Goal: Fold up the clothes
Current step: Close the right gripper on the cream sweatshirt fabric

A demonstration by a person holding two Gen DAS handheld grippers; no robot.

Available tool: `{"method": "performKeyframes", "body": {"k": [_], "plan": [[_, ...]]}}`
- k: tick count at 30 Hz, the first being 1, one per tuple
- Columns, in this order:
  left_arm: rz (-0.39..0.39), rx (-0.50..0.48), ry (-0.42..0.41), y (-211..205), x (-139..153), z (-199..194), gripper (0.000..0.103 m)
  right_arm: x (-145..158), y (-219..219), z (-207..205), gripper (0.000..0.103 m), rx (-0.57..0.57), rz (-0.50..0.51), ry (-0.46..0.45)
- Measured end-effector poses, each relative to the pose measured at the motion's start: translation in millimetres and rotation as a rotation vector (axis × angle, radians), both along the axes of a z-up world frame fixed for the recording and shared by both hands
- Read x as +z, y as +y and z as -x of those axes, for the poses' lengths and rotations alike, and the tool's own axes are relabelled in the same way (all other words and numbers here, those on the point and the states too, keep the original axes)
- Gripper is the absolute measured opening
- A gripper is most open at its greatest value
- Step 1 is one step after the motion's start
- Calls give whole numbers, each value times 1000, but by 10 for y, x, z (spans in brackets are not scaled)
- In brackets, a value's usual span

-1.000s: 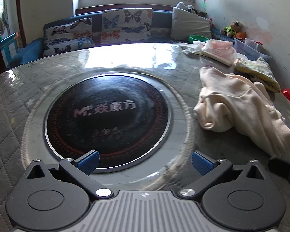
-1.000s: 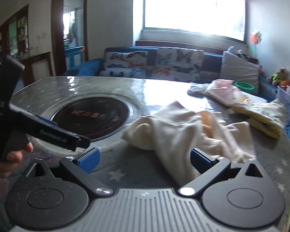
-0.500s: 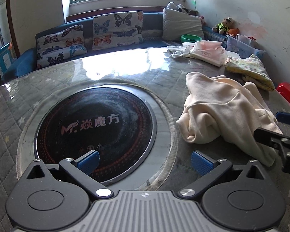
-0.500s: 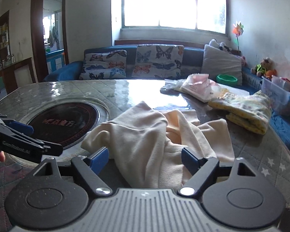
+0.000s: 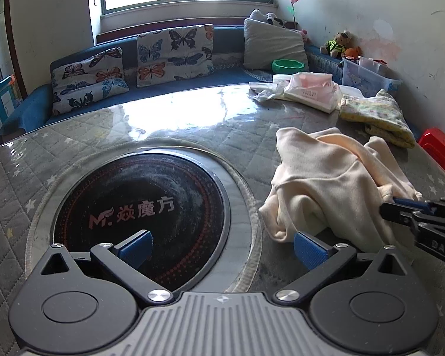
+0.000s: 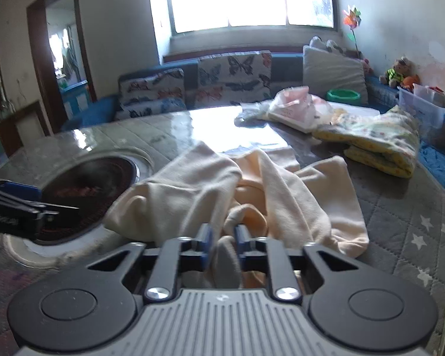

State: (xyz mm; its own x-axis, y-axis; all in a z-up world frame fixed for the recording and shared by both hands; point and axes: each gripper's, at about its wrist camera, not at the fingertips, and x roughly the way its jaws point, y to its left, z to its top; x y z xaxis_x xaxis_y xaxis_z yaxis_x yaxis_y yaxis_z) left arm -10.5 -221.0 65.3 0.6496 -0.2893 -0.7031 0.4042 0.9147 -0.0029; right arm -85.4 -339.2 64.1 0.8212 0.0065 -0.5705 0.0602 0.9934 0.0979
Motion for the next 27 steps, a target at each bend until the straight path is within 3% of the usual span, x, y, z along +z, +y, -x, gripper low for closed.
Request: {"method": "performKeyframes", "body": {"k": [2, 8, 11, 14, 16, 18, 21, 23, 27], "plan": [[7, 4, 4, 6, 22, -20, 103, 47, 93, 59, 4, 53, 10, -17], [25, -17, -11, -19, 127, -1, 103, 121, 464, 234, 2, 219, 43, -45], [26, -25, -25, -24, 162, 22, 103, 177, 449, 261, 3, 188, -12, -59], [16, -24, -24, -31, 162, 16, 103, 190, 351, 178, 11, 120, 34, -50], [10, -23, -24, -28, 155, 16, 103, 178, 268, 116, 37, 80, 60, -38], [9, -21, -23, -20, 150, 16, 103, 152, 193, 65, 42, 37, 108, -39], [7, -22, -27, -20, 147, 15, 103, 78, 52, -34, 52, -7, 80, 4], [7, -21, -26, -25, 148, 5, 103, 19, -14, -78, 51, -27, 52, 19], [3, -22, -28, -40, 155, 2, 103, -104, -61, -168, 17, -12, -34, 44]]}}
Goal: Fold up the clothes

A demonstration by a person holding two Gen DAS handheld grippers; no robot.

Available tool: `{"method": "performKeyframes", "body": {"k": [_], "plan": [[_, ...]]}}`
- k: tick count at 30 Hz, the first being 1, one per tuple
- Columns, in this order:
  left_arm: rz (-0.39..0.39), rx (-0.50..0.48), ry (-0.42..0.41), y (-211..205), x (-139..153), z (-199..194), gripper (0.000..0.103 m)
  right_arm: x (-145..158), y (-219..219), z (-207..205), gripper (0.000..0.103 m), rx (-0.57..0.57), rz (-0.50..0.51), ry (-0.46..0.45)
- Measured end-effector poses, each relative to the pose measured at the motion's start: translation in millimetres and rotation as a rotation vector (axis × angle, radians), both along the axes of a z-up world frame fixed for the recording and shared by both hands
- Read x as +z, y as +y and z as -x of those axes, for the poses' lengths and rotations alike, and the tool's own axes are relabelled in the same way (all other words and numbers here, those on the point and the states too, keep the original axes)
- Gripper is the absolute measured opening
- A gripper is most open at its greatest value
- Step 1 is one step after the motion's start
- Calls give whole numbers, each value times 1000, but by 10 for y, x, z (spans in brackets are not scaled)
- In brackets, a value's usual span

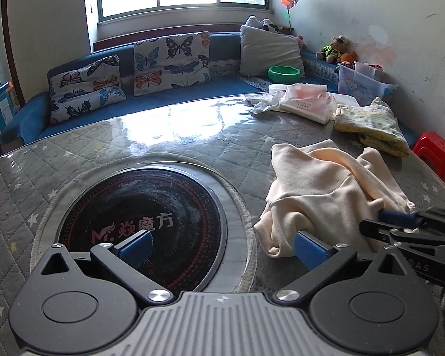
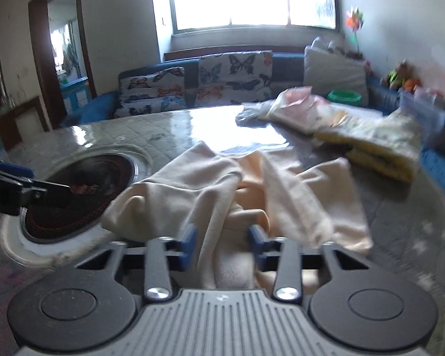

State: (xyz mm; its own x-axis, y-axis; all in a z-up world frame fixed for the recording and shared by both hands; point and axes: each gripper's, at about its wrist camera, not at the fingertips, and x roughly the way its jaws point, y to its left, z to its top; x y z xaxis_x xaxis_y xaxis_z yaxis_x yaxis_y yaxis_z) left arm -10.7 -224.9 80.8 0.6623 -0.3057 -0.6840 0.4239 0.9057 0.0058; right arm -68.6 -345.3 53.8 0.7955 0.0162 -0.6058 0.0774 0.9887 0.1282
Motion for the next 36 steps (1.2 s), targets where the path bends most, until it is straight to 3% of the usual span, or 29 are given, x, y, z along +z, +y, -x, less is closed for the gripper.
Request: {"method": "performKeyframes", "body": {"k": [2, 9, 11, 12, 17, 20, 26, 31, 36], "plan": [[0, -4, -4, 1, 14, 2, 103, -5, 48, 19, 9, 16, 7, -18], [9, -16, -13, -33, 87, -18, 103, 94, 391, 226, 6, 184, 26, -64], [17, -33, -10, -54, 105, 7, 103, 94, 528, 280, 5, 242, 28, -57], [22, -46, -7, -72, 113, 21, 103, 90, 591, 302, 0, 271, 31, -54], [25, -111, -10, -175, 146, 115, 103, 97, 988, 476, 0, 392, 74, -62], [17, -118, -21, -203, 166, 110, 103, 198, 978, 508, 2, 380, 77, -103], [44, -97, -21, -228, 249, -27, 103, 377, 537, 424, 30, 196, 92, -145], [66, -127, -18, -466, 319, -134, 103, 405, 134, 267, 32, 65, 109, -137], [29, -168, -26, -873, 280, -276, 103, 310, -177, 42, 33, -10, 109, -85]]}}
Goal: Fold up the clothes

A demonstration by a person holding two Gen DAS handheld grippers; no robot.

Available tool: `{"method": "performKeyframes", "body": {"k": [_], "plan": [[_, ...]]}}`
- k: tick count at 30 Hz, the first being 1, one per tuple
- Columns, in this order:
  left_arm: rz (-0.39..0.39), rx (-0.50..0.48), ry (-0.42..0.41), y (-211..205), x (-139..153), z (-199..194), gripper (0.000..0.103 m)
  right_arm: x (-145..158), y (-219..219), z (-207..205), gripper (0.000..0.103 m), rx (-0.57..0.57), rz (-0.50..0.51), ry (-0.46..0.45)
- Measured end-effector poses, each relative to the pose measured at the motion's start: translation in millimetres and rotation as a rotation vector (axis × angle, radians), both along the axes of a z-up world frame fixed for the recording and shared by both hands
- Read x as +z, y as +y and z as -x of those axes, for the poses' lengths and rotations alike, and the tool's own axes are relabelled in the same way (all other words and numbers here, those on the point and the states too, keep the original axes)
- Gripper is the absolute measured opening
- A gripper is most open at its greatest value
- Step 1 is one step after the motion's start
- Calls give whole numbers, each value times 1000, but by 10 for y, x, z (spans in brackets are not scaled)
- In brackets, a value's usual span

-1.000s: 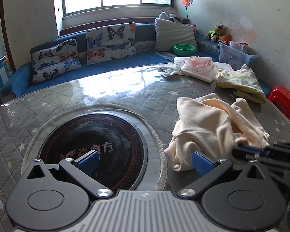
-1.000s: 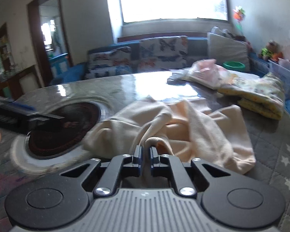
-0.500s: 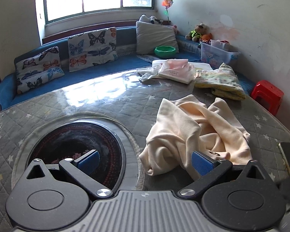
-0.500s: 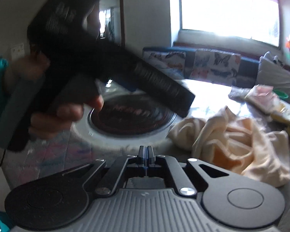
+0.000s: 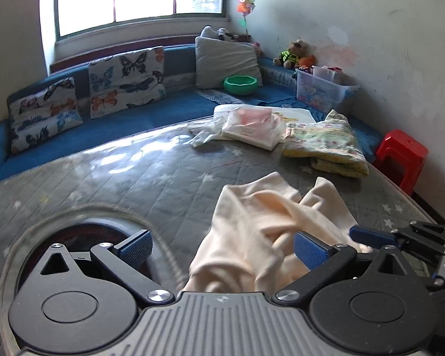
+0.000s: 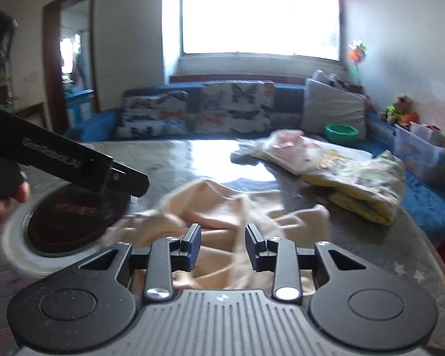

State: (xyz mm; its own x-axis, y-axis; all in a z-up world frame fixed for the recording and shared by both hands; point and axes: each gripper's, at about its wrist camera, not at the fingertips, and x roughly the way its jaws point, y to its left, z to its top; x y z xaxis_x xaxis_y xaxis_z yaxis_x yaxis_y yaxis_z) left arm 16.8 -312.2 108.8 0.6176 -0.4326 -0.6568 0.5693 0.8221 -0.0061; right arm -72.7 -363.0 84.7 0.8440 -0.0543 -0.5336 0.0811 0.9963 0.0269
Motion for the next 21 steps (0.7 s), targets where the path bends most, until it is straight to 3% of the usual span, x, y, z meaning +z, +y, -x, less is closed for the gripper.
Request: {"method": "performKeyframes", "body": {"k": [3, 5, 8, 10, 13, 21], "plan": [[-37, -18, 9, -199, -108, -91, 101, -126, -115, -85, 32, -27, -19, 48], [-59, -28, 24, -298, -194, -146, 94, -195, -145, -125, 32, -34, -34, 74], [-74, -43, 57, -344, -298, -191, 76, -262, -160, -138, 25, -32, -54, 96], [-75, -52, 78, -335, -349, -207, 45, -287, -151, -120, 11, -28, -59, 103], [-78, -42, 104, -280, -405, -220, 15, -264, -116, -56, 6, -24, -46, 85], [-22, -9, 74, 118, -286, -41, 7, -63, -49, 245, 5, -24, -35, 18]]}}
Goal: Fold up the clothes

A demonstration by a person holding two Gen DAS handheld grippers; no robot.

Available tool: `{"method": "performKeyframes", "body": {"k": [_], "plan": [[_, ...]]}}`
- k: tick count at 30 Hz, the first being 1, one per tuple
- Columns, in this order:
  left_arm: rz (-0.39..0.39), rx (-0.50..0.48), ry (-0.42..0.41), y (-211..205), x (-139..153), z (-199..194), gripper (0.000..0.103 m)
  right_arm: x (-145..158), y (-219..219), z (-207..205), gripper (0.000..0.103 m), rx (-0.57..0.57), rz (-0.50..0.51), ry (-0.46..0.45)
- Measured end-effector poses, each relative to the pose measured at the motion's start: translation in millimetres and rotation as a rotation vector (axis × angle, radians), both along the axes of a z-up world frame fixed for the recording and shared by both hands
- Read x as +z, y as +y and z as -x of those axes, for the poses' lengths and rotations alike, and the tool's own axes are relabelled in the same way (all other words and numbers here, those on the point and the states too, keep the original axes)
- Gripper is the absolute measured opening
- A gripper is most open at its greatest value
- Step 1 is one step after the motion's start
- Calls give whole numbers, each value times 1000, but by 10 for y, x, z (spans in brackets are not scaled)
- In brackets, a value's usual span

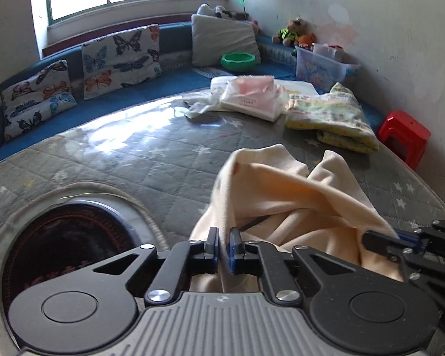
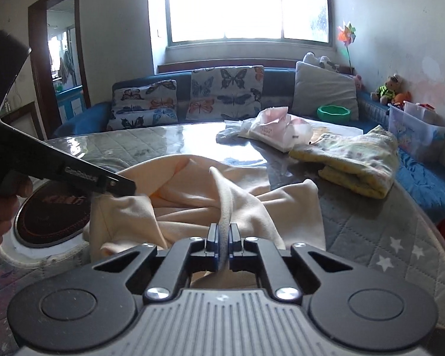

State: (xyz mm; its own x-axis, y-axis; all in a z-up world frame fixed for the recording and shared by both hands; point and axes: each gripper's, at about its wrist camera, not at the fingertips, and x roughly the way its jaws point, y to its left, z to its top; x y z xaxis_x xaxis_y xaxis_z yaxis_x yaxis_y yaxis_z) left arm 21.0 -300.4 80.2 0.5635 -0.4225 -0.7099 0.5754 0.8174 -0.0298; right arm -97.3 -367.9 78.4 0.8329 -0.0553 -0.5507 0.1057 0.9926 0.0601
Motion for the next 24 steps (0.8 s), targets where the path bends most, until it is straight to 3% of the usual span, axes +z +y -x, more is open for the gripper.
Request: {"method": "performKeyframes", "body": {"k": [10, 20, 24], "plan": [[52, -11, -4, 577, 69, 431, 6, 130, 90, 547, 4, 28, -12, -5], [26, -6, 38, 1090, -116, 826, 6, 99, 267, 882, 4, 116, -1, 86], [-10, -23, 72, 1235, -243, 944, 7, 133, 306, 976, 13, 140, -15, 97]]}}
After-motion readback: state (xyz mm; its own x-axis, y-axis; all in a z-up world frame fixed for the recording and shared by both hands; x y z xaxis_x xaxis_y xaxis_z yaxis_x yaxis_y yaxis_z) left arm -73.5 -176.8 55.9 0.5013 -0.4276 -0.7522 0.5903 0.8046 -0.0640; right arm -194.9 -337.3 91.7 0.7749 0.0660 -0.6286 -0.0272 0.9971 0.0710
